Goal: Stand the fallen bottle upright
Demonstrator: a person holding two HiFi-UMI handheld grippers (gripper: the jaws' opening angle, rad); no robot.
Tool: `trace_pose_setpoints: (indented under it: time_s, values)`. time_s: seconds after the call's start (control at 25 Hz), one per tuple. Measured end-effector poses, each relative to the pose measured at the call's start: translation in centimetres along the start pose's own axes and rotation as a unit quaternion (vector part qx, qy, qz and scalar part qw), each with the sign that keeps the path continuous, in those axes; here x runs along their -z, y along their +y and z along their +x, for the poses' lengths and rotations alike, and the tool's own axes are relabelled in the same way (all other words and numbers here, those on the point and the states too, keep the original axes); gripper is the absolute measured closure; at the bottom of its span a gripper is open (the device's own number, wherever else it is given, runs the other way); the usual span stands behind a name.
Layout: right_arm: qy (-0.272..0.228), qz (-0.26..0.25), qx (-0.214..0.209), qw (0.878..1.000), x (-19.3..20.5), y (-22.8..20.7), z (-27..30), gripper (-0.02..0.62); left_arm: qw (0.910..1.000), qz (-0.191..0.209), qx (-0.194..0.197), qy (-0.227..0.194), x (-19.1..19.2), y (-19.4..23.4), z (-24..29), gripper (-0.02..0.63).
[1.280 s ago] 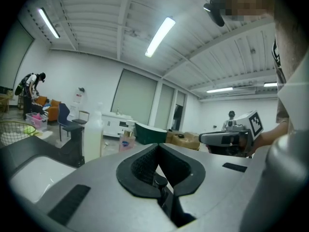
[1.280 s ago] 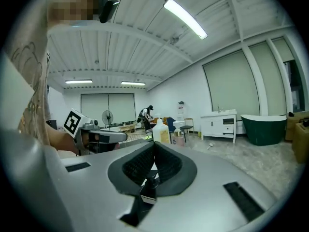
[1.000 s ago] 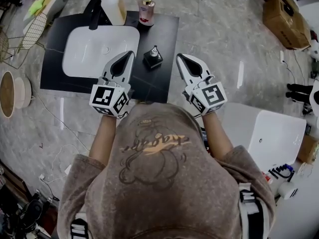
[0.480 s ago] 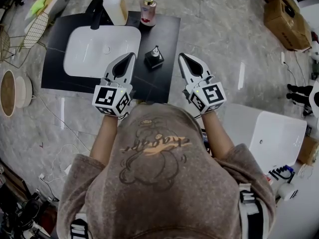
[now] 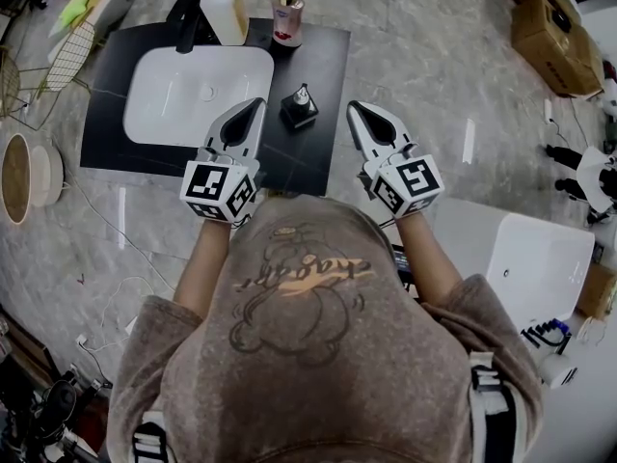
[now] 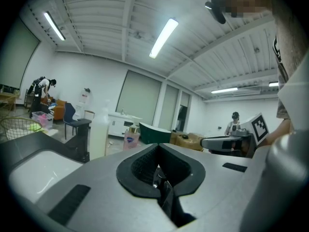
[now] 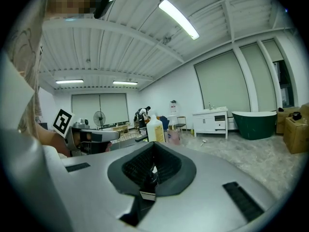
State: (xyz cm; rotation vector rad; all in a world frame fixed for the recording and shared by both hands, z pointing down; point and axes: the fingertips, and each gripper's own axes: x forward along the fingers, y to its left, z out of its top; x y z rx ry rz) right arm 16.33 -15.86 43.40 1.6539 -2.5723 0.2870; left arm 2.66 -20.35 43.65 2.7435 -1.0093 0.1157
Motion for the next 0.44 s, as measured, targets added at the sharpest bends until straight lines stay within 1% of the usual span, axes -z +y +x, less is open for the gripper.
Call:
trace_pose_setpoints:
  time_s: [0.2,0.44]
  values:
    - [-0.001,0.003,-0.007,1.000,-0.51,0.38,-0.06,0.603,1.0000,-0.001,0.006,0.002,0.03,-0.56,-0.13,0.588]
    - [-0.003,-0.005,-0.019,1.000,-0.92,0.54,0.11,0.604,0.9999,0.008,0.008,0.004,-0.06,-0.56,-0.28,0.588]
